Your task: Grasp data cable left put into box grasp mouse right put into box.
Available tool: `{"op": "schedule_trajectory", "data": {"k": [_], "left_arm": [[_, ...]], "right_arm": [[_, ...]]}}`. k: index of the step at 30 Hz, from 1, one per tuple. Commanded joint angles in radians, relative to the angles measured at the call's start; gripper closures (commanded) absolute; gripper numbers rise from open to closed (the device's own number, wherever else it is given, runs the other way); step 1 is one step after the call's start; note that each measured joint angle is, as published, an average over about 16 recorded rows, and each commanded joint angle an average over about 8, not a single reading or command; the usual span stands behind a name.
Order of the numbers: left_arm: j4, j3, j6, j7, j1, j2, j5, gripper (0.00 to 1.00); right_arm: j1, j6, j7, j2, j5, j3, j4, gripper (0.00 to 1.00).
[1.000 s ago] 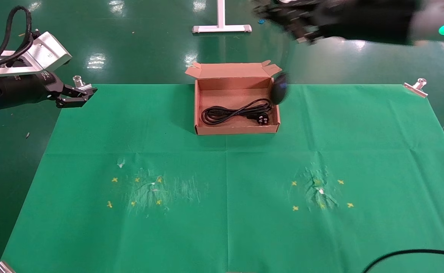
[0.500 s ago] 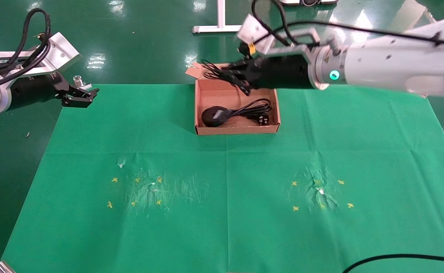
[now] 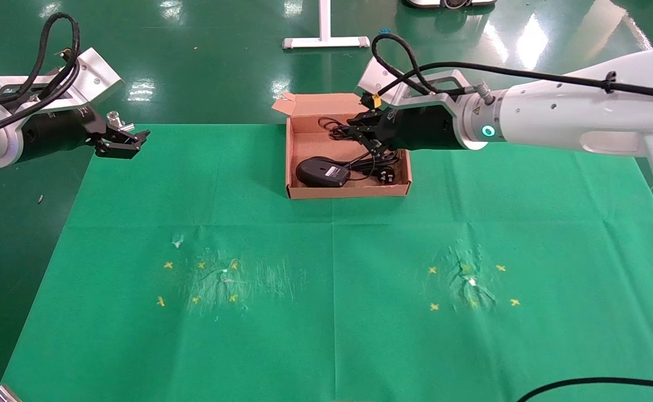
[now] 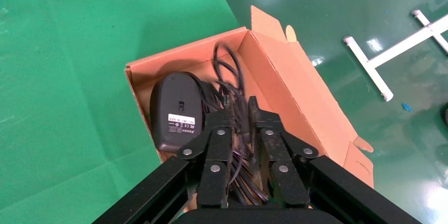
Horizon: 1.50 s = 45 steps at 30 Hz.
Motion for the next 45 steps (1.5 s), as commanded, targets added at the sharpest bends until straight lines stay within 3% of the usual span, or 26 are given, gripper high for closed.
{"op": "schedule_trajectory", "data": {"k": [1,11,45], "left_arm": [[0.001,0.0,0.0,0.0,0.0,0.0,-0.001,0.0],[0.019,0.001,-0.005,0.011,-0.003,0.008,-0.011,0.0],[0.025,0.002,-0.007,0.022,-0.006,0.007,-0.022,0.0]], "right_arm": [[0.001,-0.001,-0.001,0.002,0.002,0.001,0.003,0.0],[-0.03,-0.033,-0.004,0.041,0.065,0.021,0.043,0.0],[-0.365,-0.314,-0.027,0.391,0.642,0.2,0.395,0.0]]}}
